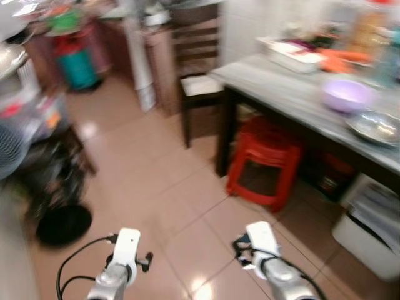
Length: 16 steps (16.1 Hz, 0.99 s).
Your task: Setting the table
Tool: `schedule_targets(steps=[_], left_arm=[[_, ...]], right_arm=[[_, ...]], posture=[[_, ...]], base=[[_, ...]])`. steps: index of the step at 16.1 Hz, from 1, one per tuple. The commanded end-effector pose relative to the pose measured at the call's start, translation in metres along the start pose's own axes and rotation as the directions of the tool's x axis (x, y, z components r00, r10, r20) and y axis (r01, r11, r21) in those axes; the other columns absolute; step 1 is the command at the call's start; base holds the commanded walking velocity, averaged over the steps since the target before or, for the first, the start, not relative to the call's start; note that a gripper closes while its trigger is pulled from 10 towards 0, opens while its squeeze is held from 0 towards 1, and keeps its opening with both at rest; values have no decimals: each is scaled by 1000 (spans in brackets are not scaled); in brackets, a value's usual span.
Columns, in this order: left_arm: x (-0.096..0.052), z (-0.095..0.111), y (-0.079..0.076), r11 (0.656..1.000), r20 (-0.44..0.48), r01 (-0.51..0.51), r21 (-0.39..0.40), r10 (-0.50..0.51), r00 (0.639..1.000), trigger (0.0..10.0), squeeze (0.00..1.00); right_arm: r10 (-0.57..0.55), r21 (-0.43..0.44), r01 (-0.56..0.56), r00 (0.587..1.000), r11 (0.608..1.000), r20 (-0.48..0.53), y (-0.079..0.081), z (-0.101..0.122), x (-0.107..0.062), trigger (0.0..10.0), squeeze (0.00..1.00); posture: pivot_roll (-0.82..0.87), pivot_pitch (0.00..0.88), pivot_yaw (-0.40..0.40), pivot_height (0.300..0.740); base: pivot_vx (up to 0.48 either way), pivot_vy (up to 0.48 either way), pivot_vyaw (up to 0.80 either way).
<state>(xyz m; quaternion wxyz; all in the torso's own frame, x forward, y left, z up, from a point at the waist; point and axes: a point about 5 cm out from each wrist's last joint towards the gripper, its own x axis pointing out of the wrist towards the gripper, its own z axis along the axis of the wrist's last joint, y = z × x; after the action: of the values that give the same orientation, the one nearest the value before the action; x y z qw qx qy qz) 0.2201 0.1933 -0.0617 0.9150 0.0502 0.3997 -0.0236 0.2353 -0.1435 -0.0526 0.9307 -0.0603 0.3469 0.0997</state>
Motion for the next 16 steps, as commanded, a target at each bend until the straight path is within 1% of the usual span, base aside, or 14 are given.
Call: schedule_targets(steps=[1,2,4,5,6,9,13,16], left_arm=[[-3,-11,8,999,-47,-27,-18,26,999,10000,0],[-4,-15,9,1000,-54,-19,12,20,998,10000,0],[-7,-24,12,1000,-79,-5,24,7,997,10000,0],[-7,-24,13,1000,-81,-5,24,7,997,10000,0],[-8,-27,16,1000,-98,-13,23,15,995,10000,0],[-9,-29,17,1000,-109,-10,20,12,994,10000,0],[-7,-27,12,1000,-110,-6,-13,4,994,10000,0],[-8,-29,13,1000,-115,-9,-26,6,993,10000,0]], right_arm=[[28,27,-28,999,999,-15,7,3,3,10000,0],[47,21,-46,998,999,-33,10,0,3,10000,0],[60,14,-59,995,998,-78,15,-11,0,10000,0],[60,22,-58,995,998,-82,16,-12,0,10000,0],[46,62,-41,995,997,-87,14,-14,0,10000,0],[51,56,-47,995,997,-90,13,-15,-1,10000,0],[66,27,-63,993,998,-97,13,-15,-1,10000,0],[82,-3,-82,992,997,-101,14,-16,-1,10000,0]], posture=[[31,0,-22,740],[48,0,-18,740],[53,0,-12,740],[52,0,-8,740],[46,0,1,740],[36,0,8,740],[31,0,9,740],[22,0,0,740]], base=[[0,0,800],[0,0,800],[0,0,800],[0,0,800],[0,0,800],[0,0,800],[0,0,800],[0,0,800]])
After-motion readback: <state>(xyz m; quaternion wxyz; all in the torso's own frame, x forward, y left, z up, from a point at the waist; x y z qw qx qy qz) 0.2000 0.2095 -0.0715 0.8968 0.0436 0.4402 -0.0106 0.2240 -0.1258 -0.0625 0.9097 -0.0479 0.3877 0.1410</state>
